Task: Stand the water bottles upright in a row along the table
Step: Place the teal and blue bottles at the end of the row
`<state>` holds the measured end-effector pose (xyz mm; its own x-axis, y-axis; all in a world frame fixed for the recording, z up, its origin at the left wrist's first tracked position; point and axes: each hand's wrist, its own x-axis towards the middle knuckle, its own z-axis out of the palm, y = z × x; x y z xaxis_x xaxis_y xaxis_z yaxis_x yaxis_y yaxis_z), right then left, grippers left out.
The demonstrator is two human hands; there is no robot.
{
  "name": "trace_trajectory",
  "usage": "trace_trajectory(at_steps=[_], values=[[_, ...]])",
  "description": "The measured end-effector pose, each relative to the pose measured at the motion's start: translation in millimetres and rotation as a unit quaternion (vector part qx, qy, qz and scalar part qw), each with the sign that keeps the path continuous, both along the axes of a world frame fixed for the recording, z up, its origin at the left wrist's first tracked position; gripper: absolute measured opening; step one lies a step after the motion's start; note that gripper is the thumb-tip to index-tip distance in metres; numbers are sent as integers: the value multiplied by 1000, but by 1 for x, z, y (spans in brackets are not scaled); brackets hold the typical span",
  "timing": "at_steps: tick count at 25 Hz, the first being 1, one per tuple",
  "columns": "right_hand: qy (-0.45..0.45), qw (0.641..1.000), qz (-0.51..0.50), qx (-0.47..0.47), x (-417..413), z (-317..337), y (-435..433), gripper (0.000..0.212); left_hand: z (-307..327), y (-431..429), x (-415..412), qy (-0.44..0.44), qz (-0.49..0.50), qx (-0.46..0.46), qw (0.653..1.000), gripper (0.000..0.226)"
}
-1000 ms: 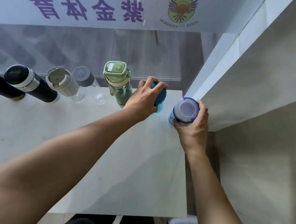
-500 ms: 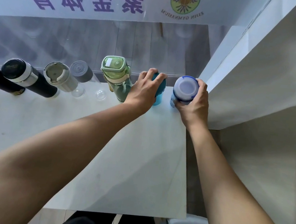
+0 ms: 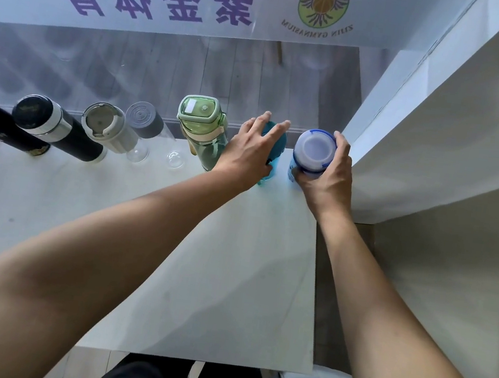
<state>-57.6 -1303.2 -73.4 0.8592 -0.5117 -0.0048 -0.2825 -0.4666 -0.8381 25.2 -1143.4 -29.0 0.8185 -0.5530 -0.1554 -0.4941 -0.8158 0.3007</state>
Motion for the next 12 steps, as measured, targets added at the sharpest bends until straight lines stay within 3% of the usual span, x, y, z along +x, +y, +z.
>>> trace_trajectory(at_steps=[4, 8, 12], values=[[34, 999, -11, 14, -8, -6, 0, 111, 7, 13, -20, -14, 2, -36, 999, 93], [69, 996, -37, 38, -12, -20, 0, 88, 9, 46, -65, -70, -11, -51, 996, 84], [58, 997, -39, 35, -11, -22, 3, 75, 2, 80, -98, -33, -23, -11, 999, 77]])
